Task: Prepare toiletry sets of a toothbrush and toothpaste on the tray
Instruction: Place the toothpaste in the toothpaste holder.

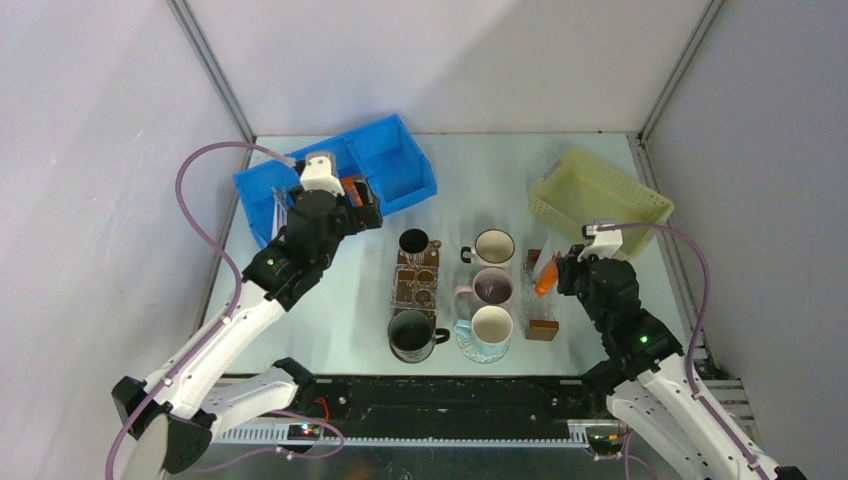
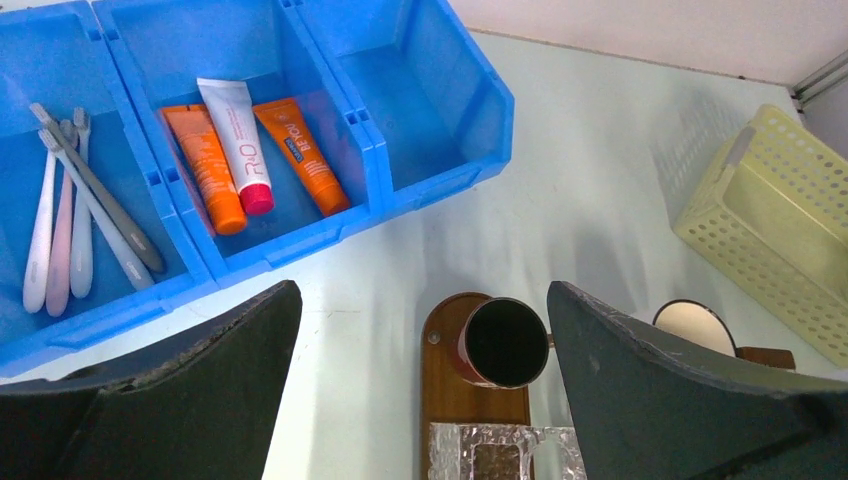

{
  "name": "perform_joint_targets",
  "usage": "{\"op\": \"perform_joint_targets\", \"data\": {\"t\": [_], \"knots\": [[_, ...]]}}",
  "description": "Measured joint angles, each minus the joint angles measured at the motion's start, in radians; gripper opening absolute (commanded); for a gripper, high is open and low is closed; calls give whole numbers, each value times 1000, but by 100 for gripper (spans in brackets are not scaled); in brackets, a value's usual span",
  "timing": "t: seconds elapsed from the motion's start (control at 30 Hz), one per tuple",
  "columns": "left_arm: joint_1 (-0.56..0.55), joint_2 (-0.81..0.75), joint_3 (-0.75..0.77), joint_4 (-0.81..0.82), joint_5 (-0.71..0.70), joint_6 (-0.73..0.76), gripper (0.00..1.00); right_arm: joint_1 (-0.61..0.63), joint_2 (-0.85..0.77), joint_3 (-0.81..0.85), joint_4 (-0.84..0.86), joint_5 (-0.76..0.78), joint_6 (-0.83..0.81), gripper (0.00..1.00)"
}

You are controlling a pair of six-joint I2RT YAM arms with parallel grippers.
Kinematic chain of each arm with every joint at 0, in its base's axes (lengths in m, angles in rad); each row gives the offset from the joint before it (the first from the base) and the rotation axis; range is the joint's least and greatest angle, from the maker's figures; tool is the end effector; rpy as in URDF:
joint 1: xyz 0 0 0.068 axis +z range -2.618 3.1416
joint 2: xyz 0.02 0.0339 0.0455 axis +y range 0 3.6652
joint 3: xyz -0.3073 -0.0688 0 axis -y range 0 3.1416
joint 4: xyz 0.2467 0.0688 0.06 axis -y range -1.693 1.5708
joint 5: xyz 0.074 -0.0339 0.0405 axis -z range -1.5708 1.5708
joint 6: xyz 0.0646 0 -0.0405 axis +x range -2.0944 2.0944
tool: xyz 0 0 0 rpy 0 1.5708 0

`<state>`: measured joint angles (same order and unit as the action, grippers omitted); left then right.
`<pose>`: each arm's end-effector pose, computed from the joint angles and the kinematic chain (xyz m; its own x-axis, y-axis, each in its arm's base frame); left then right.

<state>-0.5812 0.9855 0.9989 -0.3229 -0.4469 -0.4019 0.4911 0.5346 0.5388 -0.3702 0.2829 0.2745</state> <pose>0.2009 -0.0986 0.3927 -0.2934 -0.2293 -0.9281 0.0394 0.9671 -0.2514 0.1223 0.0450 0.2824 -0.3642 0.1004 -0.9259 -0.1291 0.9791 0.1570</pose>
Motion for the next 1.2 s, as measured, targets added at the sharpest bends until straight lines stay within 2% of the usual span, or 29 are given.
{"op": "perform_joint_targets", "data": {"t": [0.2, 0.43, 0.67, 0.87, 1.13, 1.2], "knots": [[3, 0, -16, -2, -11, -8, 100, 33, 10, -29, 9, 40, 21, 0], [8, 0, -20, -3, -41, -19, 100, 66, 17, -48, 16, 82, 38, 11], [14, 5, -22, -21, -66, -39, 100, 81, 19, -52, 23, 99, 59, 17], [31, 24, -22, -40, -85, -72, 100, 86, 7, -52, 23, 107, 74, 44], [85, 127, -3, -87, -74, -123, 99, 88, -87, -21, -18, 112, 70, 75], [97, 169, 18, -103, -68, -132, 99, 88, -106, 10, -27, 119, 61, 80]]}}
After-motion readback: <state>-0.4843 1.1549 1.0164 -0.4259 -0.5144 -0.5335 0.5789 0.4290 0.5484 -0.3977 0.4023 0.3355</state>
